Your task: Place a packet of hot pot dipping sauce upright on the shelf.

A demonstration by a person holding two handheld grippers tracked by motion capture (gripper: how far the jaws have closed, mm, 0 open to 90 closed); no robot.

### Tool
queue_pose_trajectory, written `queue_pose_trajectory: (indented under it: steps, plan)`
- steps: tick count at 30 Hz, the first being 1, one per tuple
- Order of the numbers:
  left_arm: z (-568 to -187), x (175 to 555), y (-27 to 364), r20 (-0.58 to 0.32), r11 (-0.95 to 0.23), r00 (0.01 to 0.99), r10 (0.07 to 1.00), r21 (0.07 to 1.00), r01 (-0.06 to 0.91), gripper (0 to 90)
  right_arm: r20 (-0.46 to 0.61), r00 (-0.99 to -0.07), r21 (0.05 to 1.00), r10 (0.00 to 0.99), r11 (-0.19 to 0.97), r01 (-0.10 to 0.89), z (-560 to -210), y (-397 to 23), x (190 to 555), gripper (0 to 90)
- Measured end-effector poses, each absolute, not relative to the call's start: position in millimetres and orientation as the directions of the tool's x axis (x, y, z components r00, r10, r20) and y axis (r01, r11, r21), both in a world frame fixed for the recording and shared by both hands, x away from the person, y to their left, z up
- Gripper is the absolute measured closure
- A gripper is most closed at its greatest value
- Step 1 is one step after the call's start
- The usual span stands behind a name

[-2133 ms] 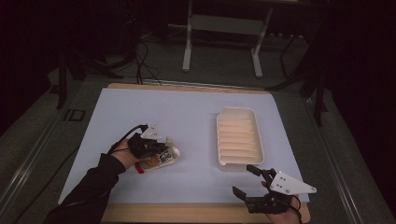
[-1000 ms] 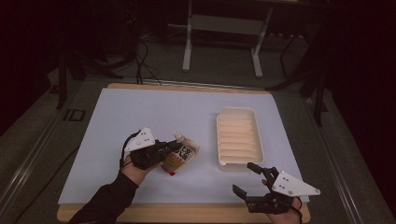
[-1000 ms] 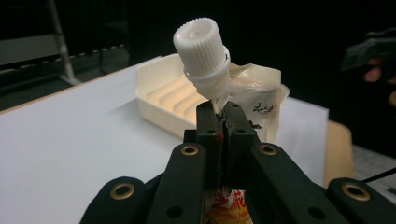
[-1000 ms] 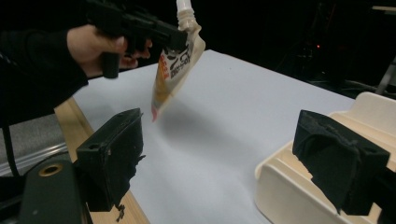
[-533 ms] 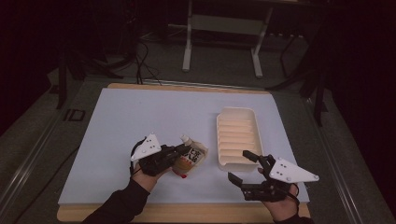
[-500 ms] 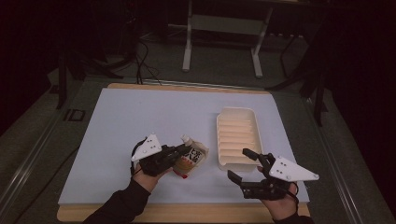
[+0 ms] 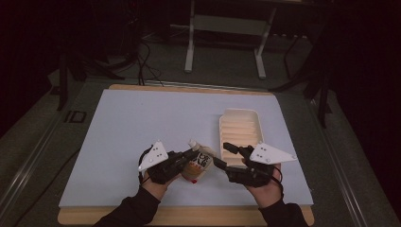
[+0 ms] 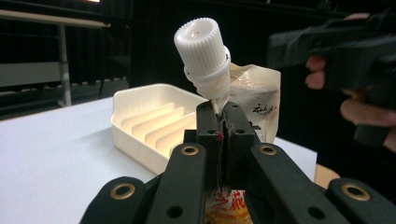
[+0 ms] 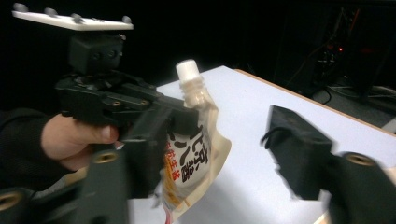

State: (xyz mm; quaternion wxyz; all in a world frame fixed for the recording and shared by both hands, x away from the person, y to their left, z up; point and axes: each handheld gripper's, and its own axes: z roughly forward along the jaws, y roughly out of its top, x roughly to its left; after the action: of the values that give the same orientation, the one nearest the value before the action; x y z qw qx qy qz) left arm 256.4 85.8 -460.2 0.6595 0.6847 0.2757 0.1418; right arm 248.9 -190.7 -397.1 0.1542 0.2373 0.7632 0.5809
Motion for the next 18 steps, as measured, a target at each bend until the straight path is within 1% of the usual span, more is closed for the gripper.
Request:
queue_pose_trajectory:
  steps: [2,6,7,8,10,11,12,13,14,16,17,18]
  plan:
    - [-459.4,255.6,85.1,-0.185,0.044,0.807,0.560,0.980,0.193,87.8,0.051,-0.839,0.954,0.541,0.222,0.201,-400.2,-186.3,252.0,45.1]
    - [-456.7,253.0,82.4,-0.175,0.066,0.815,0.553,0.984,0.167,87.8,0.068,-0.839,0.948,0.540,0.226,0.222,-405.1,-181.6,256.7,50.2]
    - [-456.2,252.1,81.8,-0.160,0.062,0.816,0.556,0.987,0.151,87.7,0.071,-0.836,0.947,0.544,0.227,0.228,-405.5,-181.2,257.1,53.1]
    - [-456.3,252.0,81.7,-0.167,0.072,0.823,0.542,0.986,0.152,87.8,0.081,-0.839,0.946,0.538,0.224,0.234,-406.2,-181.0,257.9,54.2]
    - [-456.9,251.5,81.5,-0.168,0.084,0.822,0.544,0.986,0.146,87.7,0.083,-0.841,0.942,0.535,0.232,0.241,-406.9,-180.3,258.0,60.6]
    - [-457.3,251.5,81.2,-0.171,0.093,0.828,0.533,0.985,0.144,87.8,0.084,-0.842,0.941,0.533,0.235,0.242,-407.4,-179.8,257.9,61.1]
    - [-457.5,251.1,80.7,-0.174,0.101,0.826,0.536,0.985,0.143,87.7,0.086,-0.844,0.940,0.530,0.239,0.245,-408.1,-179.0,257.8,64.5]
    - [-457.3,250.9,80.3,-0.175,0.100,0.826,0.536,0.985,0.144,87.7,0.086,-0.846,0.938,0.527,0.243,0.247,-408.4,-178.3,257.8,65.4]
    - [-457.4,250.8,79.9,-0.167,0.099,0.833,0.528,0.986,0.134,87.8,0.083,-0.846,0.939,0.527,0.242,0.243,-408.8,-177.7,257.5,68.0]
    - [-457.7,249.3,78.0,-0.140,0.085,0.837,0.529,0.990,0.111,87.7,0.079,-0.853,0.937,0.516,0.254,0.240,-409.4,-175.6,257.4,76.9]
    - [-458.4,249.3,77.5,-0.143,0.084,0.839,0.524,0.990,0.116,87.7,0.065,-0.851,0.938,0.520,0.260,0.231,-409.2,-174.9,256.7,81.6]
    - [-459.7,249.8,77.4,-0.153,0.087,0.841,0.520,0.988,0.126,87.7,0.071,-0.858,0.933,0.508,0.271,0.237,-409.1,-174.3,257.3,83.1]
